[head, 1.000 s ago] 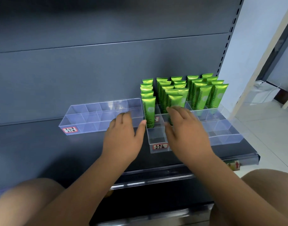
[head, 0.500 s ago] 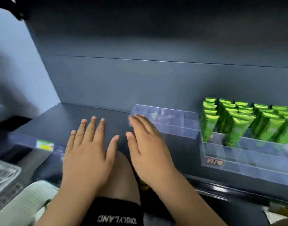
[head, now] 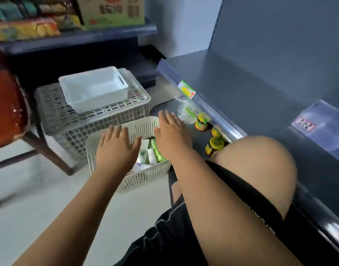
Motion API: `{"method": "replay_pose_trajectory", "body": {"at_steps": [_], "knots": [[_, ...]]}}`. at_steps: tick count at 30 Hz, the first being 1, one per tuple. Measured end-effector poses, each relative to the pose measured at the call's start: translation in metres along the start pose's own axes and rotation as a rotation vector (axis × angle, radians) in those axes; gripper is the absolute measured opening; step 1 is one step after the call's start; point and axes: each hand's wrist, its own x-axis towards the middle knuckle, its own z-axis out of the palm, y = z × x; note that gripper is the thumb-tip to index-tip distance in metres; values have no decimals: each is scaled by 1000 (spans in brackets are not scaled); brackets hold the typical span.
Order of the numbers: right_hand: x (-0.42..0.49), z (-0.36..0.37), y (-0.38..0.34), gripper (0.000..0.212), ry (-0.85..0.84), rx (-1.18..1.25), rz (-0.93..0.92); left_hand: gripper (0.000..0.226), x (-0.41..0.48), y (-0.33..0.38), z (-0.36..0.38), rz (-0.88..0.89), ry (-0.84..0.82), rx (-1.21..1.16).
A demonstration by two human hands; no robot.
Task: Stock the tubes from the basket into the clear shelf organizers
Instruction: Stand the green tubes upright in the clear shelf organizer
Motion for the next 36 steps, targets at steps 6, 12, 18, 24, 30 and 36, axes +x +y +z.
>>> {"method": "replay_pose_trajectory", "body": {"at_steps": [6,12,18,24,30,36], "knots": [[17,73,14,39,-308,92,177,69,14,-30,84,-120,-218,-75],[57,120,21,22,-436,294,347,60,37,-56,156,-235,-366,-107],[111,180,33,31,-504,568,802,46,85,-73,221,-307,-460,-144],[135,226,60,39,-636,621,873,48,141,-70,272,-230,-547,-87],[141,263,65,35,-590,750,1079,43,173,-59,299,-291,-385,-32],[139,283,64,30,-498,865,1143,40,181,-52,309,-359,-522,127]]}}
